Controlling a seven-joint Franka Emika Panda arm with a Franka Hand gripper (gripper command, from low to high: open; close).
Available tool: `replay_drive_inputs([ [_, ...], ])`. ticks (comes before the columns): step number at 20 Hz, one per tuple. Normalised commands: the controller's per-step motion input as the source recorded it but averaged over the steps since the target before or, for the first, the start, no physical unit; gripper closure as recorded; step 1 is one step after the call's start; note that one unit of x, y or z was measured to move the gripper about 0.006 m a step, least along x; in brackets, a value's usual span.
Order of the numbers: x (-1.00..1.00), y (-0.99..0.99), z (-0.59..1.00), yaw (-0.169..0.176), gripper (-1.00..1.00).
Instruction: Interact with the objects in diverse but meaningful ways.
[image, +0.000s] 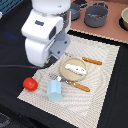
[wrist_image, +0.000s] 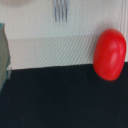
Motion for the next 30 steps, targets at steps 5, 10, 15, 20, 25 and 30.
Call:
replay_drive_inputs([
  [5, -0.58, -0.31, -0.14, -0.044, -1.00],
  [10, -0.41, -0.23, -0.28, -0.058, -1.00],
  [15, -0.43, -0.24, -0.36, -0.048, -1.00],
  [20, -0.35, -0.17, -0.37, -0.043, -1.00],
  [25, -0.28, -0.09, -0.44, -0.029, -1.00],
  [30, -0.30, -0.02, -0.49, -0.019, -1.00],
])
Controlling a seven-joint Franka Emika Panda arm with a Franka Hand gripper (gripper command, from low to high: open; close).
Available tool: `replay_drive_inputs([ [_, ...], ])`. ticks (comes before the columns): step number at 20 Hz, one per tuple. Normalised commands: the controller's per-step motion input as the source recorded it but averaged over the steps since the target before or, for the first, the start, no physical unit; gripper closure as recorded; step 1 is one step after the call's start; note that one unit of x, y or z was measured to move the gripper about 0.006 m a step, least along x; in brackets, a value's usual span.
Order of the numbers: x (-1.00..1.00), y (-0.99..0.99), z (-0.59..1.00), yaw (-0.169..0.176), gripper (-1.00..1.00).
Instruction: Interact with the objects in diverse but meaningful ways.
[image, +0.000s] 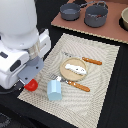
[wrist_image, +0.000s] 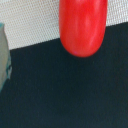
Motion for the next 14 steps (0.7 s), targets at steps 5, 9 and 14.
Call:
replay_drive_inputs([
  [5, -0.34, 0.00, -0.50, -0.010, -1.00],
  [9, -0.39, 0.00, -0.48, -0.007, -1.00],
  [14, -0.37, 0.00, -0.39, -0.009, 1.00],
])
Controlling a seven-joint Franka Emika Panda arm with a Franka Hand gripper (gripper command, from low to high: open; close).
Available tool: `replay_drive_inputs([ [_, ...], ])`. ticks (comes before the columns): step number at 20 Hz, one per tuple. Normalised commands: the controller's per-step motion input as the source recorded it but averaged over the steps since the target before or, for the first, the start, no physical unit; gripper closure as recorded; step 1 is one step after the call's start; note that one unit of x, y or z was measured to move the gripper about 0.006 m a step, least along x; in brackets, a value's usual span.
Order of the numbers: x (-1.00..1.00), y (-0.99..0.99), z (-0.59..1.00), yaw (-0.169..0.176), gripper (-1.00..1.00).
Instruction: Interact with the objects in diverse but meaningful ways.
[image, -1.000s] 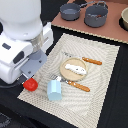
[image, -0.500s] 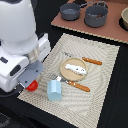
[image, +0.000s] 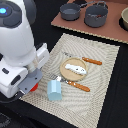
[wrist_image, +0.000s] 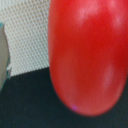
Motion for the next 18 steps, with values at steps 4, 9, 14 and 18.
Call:
replay_drive_inputs([
  [4, -0.32, 0.00, -0.29, -0.011, 1.00],
  [9, -0.27, 0.00, -0.21, -0.012, 1.00],
  [14, -0.09, 0.16, 0.29, -0.005, 1.00],
  [18, -0.01, 0.55, 1.00, -0.003, 1.00],
])
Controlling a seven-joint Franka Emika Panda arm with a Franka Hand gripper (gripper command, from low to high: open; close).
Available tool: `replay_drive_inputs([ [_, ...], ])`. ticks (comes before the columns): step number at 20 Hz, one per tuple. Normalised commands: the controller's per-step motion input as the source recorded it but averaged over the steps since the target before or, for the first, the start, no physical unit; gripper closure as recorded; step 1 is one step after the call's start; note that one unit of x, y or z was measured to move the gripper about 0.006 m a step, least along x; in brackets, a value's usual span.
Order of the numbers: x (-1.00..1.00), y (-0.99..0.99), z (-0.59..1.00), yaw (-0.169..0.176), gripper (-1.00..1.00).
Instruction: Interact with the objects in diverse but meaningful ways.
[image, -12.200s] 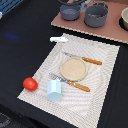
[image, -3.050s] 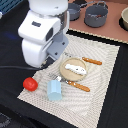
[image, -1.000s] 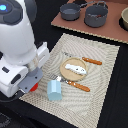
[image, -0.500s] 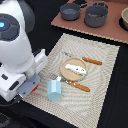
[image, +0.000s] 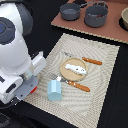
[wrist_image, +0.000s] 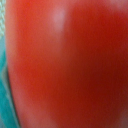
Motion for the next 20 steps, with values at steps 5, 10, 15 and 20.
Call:
replay_drive_inputs([
  [5, 0.00, 0.64, 0.96, 0.000, 1.00],
  [10, 0.00, 0.70, 0.71, 0.014, 1.00],
  [15, 0.00, 0.71, 0.58, 0.012, 1.00],
  [20, -0.01, 0.68, 0.48, 0.011, 1.00],
])
